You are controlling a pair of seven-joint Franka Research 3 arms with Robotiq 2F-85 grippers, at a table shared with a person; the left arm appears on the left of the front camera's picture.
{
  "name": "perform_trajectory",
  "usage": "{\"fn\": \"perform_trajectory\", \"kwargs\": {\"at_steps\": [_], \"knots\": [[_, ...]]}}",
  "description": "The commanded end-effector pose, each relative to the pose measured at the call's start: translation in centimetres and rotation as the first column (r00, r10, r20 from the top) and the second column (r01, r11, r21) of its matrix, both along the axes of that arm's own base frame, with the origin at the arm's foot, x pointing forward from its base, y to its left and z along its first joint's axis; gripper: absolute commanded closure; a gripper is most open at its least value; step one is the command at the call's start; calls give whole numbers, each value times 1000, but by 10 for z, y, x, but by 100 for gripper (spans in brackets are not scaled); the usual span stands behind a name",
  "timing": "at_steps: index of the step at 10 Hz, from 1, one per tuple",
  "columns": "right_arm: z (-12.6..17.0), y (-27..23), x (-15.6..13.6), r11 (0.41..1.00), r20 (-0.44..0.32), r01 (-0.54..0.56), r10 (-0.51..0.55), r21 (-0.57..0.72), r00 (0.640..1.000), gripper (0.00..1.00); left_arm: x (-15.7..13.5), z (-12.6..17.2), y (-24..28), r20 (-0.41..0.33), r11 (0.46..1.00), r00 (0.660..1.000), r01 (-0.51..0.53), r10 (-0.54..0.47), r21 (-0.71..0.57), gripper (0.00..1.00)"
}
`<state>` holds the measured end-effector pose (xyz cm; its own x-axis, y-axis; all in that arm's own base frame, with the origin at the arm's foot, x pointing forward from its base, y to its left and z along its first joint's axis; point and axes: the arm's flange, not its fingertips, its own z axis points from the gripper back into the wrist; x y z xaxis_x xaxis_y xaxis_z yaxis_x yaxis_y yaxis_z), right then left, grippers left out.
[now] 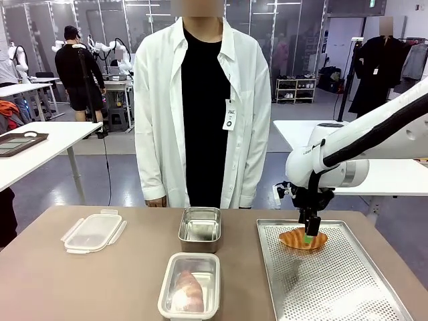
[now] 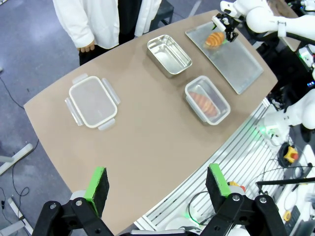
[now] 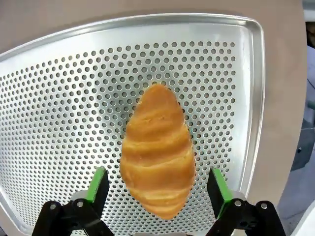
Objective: Place the bread into the airtight container.
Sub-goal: Pick up a Butter Roll and place it into an empty Airtight Container.
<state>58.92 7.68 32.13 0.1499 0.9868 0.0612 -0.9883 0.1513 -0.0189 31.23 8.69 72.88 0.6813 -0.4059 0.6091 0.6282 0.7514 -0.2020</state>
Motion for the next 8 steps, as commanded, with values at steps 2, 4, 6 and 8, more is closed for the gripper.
{"fn": "perform_trajectory", "kwargs": {"at_steps": [2, 4, 6, 8], "knots": [[-11, 3, 11, 999, -26, 31, -32, -27, 999, 0, -1, 0, 0, 7, 1000, 1000, 21, -21, -2, 0], [-21, 1, 13, 998, -36, 35, -37, -43, 999, 0, -1, 0, 0, 7, 1000, 1000, 21, -21, -2, 0], [-27, 0, 13, 998, -44, 44, -46, -51, 998, 0, -1, 0, 0, 7, 1000, 1000, 21, -21, -2, 0], [-29, -1, 13, 997, -41, 59, -61, -42, 997, 0, -1, 0, 0, 7, 1000, 1000, 21, -21, -2, 0]]}}
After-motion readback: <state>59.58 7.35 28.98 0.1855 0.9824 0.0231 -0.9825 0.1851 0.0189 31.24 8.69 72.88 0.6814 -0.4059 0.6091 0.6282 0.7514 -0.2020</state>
